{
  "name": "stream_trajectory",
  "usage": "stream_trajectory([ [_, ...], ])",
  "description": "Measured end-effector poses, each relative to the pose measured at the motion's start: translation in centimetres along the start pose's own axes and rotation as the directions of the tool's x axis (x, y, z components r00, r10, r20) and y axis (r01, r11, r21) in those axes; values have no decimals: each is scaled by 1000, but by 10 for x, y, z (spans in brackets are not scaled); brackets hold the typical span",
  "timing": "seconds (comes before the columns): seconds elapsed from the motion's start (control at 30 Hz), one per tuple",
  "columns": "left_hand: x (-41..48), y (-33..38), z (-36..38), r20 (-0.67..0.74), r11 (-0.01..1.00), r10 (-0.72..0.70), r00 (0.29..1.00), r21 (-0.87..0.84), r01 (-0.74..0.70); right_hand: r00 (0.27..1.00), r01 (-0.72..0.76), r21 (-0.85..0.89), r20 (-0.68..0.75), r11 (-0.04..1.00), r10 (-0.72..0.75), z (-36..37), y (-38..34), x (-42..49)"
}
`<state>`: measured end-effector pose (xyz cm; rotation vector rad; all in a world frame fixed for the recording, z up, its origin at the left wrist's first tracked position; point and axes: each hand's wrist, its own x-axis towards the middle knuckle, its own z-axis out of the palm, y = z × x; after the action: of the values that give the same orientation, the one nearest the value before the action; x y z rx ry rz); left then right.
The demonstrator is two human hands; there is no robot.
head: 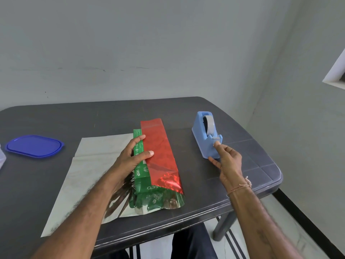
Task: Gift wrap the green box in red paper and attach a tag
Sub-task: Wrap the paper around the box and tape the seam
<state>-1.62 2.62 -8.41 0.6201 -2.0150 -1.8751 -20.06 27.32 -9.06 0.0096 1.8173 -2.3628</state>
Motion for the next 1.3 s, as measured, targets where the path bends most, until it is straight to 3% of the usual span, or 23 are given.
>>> stream_trajectory([
  [0.23,1,-1,0,-2,1000,-3,1000,-12,3,994,98,-7,-50,995,-99,6,16,3],
  [0.37,1,-1,1,-2,1000,-4,1000,-12,4,984,87,-144,-144,986,-108,6,26,5],
  [0.57,0,-1,-2,11,1000,6,1000,-13,-6,981,92,-309,-137,947,-140,2,21,-22],
  [0.63,-1,-1,-1,14,1000,9,1000,-23,-8,968,183,-367,-93,912,-232,1,20,-37],
  [0.7,-2,0,-2,25,1000,7,1000,-23,-7,947,318,-382,86,868,-309,10,9,-48],
  [0.8,-2,1,-3,39,1000,2,999,-11,-1,835,463,-423,503,779,-223,43,-23,-50],
  [0.93,-2,1,-4,40,1000,-10,999,-26,11,535,743,-451,844,495,-34,105,-54,-35],
  [1.03,-2,0,-4,47,1000,-16,999,-22,17,367,864,-391,920,316,137,143,-58,-16],
  [1.17,0,-3,-4,48,1000,-15,999,-11,16,223,950,-268,942,162,252,175,-58,-3],
  [1.3,2,-4,-5,44,1000,-25,999,-9,26,146,980,-182,932,79,331,191,-58,0],
])
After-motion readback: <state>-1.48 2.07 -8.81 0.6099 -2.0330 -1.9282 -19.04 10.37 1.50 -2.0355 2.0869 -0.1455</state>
